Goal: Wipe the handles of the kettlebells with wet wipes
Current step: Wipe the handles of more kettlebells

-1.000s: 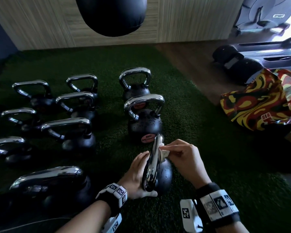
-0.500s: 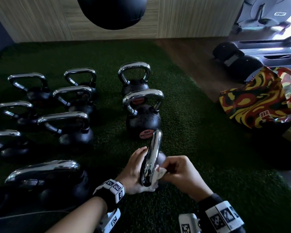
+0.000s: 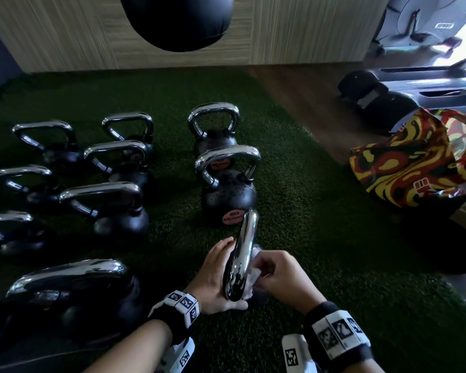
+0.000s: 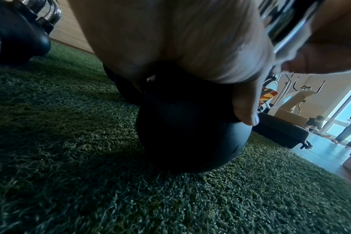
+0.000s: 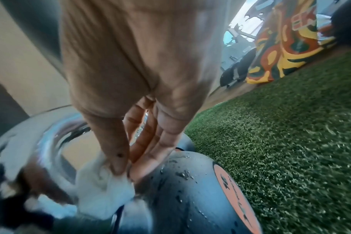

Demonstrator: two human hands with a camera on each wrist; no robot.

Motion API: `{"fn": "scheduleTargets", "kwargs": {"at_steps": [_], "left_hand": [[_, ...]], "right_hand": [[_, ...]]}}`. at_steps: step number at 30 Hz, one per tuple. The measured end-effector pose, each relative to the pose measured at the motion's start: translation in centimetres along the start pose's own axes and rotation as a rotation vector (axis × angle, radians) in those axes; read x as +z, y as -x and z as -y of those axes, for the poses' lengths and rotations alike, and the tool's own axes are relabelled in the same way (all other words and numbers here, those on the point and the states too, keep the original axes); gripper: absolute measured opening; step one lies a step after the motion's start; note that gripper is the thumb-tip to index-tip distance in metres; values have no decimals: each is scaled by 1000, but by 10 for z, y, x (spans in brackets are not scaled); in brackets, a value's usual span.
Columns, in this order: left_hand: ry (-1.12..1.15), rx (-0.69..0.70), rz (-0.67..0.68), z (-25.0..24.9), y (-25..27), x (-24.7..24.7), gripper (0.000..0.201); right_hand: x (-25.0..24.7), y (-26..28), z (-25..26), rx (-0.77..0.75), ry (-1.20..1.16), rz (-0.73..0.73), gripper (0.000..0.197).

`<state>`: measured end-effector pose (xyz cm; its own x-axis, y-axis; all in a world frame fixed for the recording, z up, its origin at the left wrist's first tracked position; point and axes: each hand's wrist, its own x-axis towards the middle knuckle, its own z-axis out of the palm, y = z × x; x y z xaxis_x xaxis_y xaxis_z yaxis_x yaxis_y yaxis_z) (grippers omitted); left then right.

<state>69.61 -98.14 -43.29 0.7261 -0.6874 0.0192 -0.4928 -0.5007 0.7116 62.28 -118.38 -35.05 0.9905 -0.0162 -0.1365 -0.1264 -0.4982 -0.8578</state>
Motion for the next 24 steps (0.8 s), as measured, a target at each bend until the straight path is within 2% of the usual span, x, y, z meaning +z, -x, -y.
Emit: {"fn": "scheduleTargets", "kwargs": {"at_steps": [3,5,6,9,13,17,20,23,24], "left_hand": [[-47,5,14,5,-1,2,143],[-67,-5,13,6,-4,2,145],[-64,-8,16,5,-4,2,146],[-47,-2,15,3,-2,0,144],[-29,25,-7,3,0,1,141],[-30,8,1,2,-1,-1,142],[-15,17,6,-1,1,-2,142],[-20,32,-10,0,2,-3,143],[-11,23,-4,0,2,-4,143]], "right_hand": [[-2,-9,3,0,-48,-19,18],[5,-10,3,-34,75,67,37],[9,-10,4,-32,140,100,40],[12,-10,10,17,158,139,17],[5,-4,19,35,-81,247,15],[5,-5,21,-6,-25,232,25],[2,-4,23,35,-248,322,29],[-4,-2,14,123,-616,438,17],[-7,-3,8,133,-707,459,25]]}}
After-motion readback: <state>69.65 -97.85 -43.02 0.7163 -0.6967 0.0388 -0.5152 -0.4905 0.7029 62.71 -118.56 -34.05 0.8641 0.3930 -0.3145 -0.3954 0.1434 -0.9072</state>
